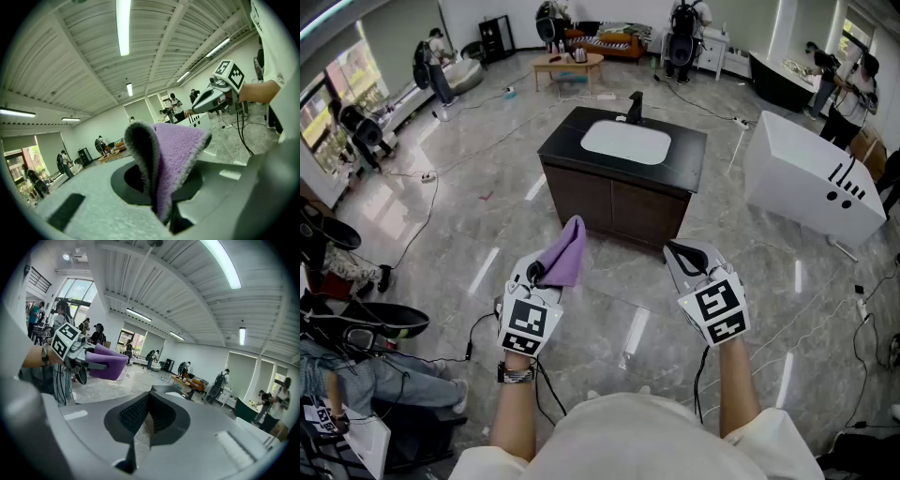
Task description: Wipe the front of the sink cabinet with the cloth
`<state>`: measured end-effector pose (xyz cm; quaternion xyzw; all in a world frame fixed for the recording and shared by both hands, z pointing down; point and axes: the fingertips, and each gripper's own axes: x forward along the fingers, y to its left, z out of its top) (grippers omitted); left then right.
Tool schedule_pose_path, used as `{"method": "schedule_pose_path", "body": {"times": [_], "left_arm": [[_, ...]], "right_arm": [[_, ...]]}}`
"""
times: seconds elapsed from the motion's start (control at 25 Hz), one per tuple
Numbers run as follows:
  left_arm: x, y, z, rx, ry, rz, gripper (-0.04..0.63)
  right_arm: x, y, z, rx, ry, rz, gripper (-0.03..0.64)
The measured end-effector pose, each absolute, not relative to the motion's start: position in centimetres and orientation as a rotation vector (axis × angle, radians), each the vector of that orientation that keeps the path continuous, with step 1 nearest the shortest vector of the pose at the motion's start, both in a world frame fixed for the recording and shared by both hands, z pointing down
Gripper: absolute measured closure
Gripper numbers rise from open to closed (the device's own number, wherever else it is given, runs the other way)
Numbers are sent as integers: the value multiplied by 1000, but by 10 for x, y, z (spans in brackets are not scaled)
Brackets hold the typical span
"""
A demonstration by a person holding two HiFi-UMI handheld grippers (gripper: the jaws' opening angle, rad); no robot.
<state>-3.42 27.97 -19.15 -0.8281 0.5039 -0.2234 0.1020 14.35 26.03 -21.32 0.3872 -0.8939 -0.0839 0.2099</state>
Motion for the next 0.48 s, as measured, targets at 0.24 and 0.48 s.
{"method": "schedule_pose_path", "body": {"times": [0.24, 0.48], "left_arm": [[-33, 283, -191, -2522, 1516, -576, 546], [-29, 284, -189, -2535, 1545, -551, 546]], "right_arm": [[140, 263, -218, 1081, -2606, -109, 612], [143, 264, -217, 1064, -2637, -97, 612]]}}
